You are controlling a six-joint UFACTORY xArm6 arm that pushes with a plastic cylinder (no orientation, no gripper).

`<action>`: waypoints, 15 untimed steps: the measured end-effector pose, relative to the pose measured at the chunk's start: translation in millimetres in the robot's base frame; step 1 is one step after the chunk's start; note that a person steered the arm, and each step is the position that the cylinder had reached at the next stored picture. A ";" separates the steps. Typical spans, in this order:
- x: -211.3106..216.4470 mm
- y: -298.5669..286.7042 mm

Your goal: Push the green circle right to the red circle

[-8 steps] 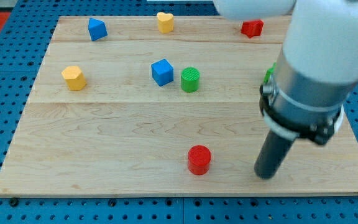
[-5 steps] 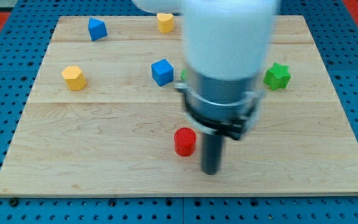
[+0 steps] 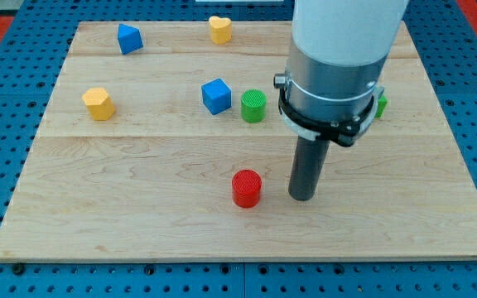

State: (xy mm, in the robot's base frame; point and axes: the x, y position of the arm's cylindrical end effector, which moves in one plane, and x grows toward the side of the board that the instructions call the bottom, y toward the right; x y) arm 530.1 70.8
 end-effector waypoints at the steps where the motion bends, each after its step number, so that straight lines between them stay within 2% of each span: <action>1: -40.8 -13.4; 2: -67.6 -39.3; 4: -120.3 13.2; 5: -192.1 -7.6; 6: -199.5 -61.7; 9: -199.8 -90.1; 10: -208.6 -165.8; 11: -192.4 -181.8; 12: -193.8 -142.4; 15: -203.8 -98.3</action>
State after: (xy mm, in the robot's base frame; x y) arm 326.3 -27.5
